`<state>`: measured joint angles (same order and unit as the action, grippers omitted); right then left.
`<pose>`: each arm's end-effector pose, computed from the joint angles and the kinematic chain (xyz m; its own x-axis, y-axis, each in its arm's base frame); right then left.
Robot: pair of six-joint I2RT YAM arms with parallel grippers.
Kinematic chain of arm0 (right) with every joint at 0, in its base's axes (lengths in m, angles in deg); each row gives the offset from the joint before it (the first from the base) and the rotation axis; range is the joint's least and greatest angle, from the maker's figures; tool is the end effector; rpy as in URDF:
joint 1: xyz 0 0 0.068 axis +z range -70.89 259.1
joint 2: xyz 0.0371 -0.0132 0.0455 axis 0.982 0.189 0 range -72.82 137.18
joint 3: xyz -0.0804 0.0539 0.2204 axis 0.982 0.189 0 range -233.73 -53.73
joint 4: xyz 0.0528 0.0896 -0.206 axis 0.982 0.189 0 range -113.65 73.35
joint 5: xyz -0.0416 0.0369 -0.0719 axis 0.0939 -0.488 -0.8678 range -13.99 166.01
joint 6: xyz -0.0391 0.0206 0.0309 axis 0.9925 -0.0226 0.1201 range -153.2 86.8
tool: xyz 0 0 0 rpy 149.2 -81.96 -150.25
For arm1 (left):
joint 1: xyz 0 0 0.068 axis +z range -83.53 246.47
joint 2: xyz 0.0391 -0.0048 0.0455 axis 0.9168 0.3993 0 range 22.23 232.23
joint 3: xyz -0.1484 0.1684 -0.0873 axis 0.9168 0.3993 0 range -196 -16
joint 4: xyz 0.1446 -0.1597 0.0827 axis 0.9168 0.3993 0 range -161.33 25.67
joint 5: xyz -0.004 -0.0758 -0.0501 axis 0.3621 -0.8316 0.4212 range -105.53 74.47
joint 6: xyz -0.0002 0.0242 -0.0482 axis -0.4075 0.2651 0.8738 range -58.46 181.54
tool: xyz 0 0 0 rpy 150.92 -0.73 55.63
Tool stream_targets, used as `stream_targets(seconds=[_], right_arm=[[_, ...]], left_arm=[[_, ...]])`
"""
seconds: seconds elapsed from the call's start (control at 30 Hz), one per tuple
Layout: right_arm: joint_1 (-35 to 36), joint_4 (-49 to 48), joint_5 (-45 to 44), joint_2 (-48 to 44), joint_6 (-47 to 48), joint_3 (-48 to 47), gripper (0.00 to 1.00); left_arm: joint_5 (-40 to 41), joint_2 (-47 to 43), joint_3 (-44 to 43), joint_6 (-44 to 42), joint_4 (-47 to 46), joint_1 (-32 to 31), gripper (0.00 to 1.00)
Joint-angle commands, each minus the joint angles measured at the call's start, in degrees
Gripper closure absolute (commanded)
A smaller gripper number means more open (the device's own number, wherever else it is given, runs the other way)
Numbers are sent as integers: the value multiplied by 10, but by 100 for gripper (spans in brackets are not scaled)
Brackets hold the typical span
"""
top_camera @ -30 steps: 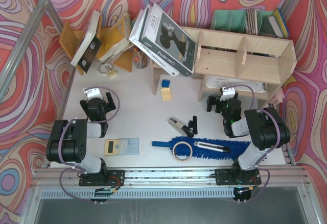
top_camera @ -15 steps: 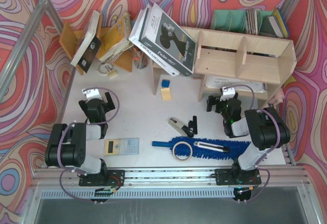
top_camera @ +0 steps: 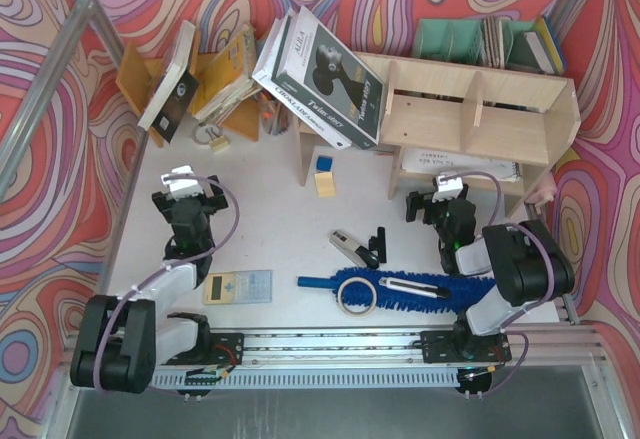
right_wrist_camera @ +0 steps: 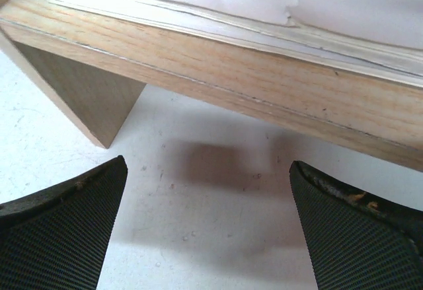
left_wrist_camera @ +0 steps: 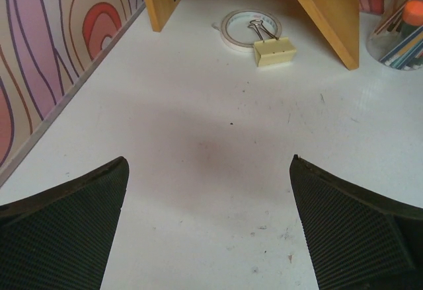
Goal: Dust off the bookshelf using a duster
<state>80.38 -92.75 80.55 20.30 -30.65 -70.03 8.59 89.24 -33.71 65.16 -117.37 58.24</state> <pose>0.2476 0.0084 0.1364 -0.1297 -0.0472 -0.9904 -0.1063 0.9938 -0.0334 0.2198 -0.0171 0.1984 -0.0387 -0.0525 -0.9979 -0.2762 0.9603 -0.0399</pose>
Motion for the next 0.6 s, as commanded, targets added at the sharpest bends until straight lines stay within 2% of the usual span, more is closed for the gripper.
stream_targets(seconds=[0.0, 0.13, 0.2, 0.57], right_arm=[[20, -25, -24, -37, 27, 7, 1], [38, 6, -49, -72, 26, 8, 1], [39, 65, -52, -90, 7, 0, 1], [62, 126, -55, -189, -13, 37, 1]], left_arm=[[23, -24, 13, -6, 35, -6, 2], [28, -33, 12, 1, 45, -7, 2], [31, -35, 11, 2, 54, -7, 1], [53, -64, 9, 25, 92, -10, 2]])
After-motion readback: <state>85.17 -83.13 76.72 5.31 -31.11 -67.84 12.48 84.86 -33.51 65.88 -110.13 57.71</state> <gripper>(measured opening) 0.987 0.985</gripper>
